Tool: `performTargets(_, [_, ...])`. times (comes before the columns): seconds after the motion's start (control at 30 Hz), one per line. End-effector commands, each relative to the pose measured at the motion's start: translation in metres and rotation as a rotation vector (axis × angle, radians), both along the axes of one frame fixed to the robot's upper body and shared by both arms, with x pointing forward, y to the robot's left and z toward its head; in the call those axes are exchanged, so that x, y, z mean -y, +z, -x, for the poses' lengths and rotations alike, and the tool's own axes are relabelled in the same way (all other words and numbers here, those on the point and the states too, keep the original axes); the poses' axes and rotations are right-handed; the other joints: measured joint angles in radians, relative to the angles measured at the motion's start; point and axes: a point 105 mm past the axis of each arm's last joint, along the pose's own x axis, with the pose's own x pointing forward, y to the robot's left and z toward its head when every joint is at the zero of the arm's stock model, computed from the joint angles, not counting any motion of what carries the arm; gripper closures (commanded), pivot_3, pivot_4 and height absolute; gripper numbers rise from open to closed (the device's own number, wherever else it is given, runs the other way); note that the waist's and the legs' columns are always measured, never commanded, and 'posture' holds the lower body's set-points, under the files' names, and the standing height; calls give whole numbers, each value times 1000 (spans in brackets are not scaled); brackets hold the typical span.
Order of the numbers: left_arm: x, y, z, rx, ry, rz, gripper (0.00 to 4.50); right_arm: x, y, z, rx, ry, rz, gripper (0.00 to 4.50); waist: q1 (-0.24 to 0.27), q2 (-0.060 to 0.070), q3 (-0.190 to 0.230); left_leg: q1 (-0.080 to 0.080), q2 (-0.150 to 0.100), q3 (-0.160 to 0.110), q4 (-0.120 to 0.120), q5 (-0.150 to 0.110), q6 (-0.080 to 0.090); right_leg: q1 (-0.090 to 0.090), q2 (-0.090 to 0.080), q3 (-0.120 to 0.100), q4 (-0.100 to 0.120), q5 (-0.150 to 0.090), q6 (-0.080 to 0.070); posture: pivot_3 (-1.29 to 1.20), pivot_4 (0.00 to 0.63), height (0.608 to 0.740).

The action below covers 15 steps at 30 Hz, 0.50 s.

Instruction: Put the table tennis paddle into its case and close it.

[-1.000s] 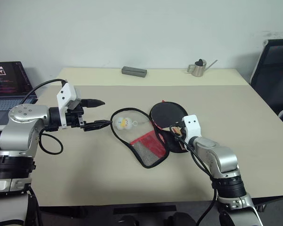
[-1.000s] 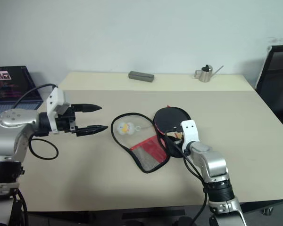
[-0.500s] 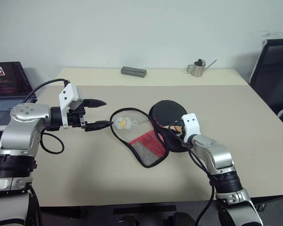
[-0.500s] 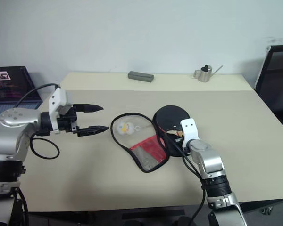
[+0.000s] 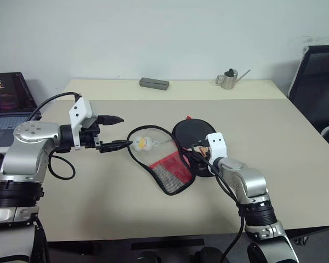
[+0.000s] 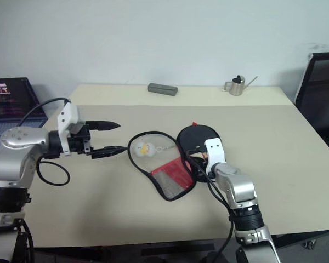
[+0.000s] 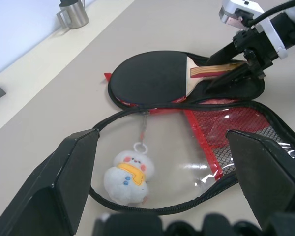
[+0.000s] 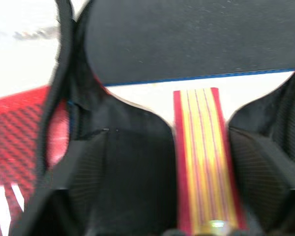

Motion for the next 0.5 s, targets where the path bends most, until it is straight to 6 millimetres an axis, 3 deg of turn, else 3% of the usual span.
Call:
performTargets(0.03, [1, 9, 0, 46, 2, 5, 0, 4, 41, -2, 123, 0, -32, 20, 0, 0, 0, 0, 0, 0, 0, 0, 0, 0, 0, 0, 0, 0, 0, 0, 150, 740])
performTargets(0.23, [-14, -9, 4, -1, 57, -10, 0, 0, 88, 24, 281, 212, -129, 20, 0, 1, 0, 0, 0, 0, 0, 0, 0, 0, 0, 0, 0, -1, 2, 0, 150, 740])
performTargets(0.4, [-25, -25, 4, -24, 103, -44, 0, 19, 88, 33, 301, 322, -62, 20, 2, 0, 0, 0, 0, 0, 0, 0, 0, 1, -1, -1, -1, -3, 4, 0, 150, 740])
performTargets(0.5, [-41, -46, 2, -52, 173, -85, 0, 38, 101, 28, 399, 357, 1, 20, 3, 1, 1, 0, 0, 0, 0, 0, 0, 1, -3, -1, -1, -3, 5, 0, 150, 740])
